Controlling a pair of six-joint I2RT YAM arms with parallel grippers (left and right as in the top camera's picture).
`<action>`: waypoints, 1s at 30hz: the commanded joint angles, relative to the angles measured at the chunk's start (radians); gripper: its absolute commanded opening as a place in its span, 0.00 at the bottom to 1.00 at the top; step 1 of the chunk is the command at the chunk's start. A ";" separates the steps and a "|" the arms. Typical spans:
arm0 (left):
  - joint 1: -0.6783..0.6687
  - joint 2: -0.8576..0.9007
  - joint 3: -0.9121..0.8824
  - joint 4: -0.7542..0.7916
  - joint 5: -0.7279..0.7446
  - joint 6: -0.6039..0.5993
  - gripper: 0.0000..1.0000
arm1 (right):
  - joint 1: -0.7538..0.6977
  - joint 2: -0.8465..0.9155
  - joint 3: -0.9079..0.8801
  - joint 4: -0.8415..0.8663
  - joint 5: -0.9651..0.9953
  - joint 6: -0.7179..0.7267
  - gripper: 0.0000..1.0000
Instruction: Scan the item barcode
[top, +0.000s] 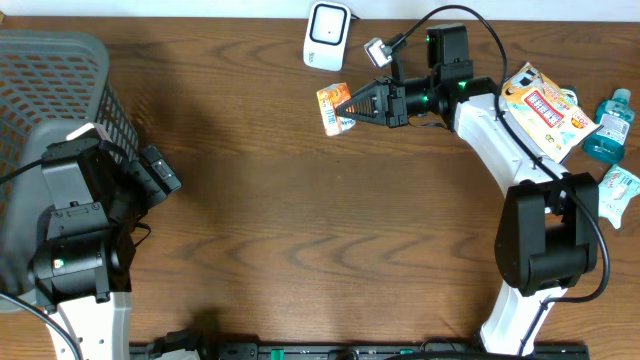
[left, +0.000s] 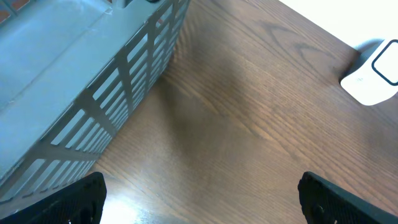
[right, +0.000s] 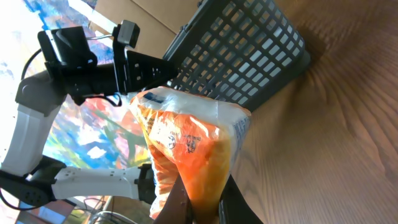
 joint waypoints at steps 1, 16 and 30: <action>0.006 0.002 0.005 0.000 -0.012 -0.009 0.98 | 0.002 -0.006 0.010 0.000 -0.021 -0.018 0.01; 0.006 0.002 0.005 0.000 -0.013 -0.009 0.98 | 0.008 -0.006 0.010 -0.001 0.027 0.034 0.01; 0.006 0.002 0.005 0.000 -0.012 -0.009 0.98 | 0.014 -0.006 0.010 -0.001 0.027 0.034 0.01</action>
